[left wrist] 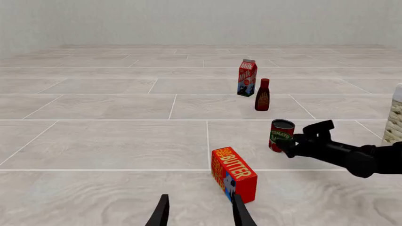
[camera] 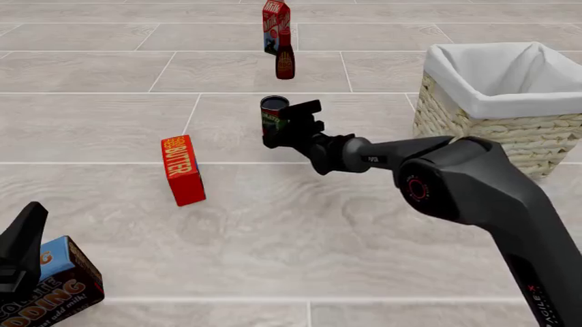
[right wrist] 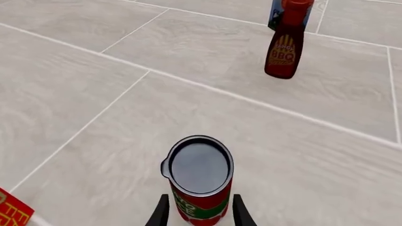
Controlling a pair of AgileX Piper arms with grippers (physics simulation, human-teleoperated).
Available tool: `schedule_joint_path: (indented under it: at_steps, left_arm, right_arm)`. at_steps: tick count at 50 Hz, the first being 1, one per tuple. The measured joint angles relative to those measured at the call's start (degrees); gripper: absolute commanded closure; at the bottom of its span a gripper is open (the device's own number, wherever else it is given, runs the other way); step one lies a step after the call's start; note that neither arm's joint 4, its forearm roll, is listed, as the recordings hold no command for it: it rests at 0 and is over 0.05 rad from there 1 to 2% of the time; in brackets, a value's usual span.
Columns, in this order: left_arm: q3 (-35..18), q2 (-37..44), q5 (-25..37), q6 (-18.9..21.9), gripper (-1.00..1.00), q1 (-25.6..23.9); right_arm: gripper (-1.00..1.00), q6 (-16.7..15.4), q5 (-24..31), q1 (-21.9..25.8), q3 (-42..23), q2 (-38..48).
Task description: Pick the tomato sauce and place it in the basket.
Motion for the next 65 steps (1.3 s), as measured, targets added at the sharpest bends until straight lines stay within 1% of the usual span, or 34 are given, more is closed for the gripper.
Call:
schedule_joint_path:
  at_steps: [65]
  left_arm:
    - [0.0, 0.0, 0.0, 0.0, -1.00, 0.0]
  right_arm:
    - [-1.00, 1.1, 4.1, 0.1, -7.2, 4.1]
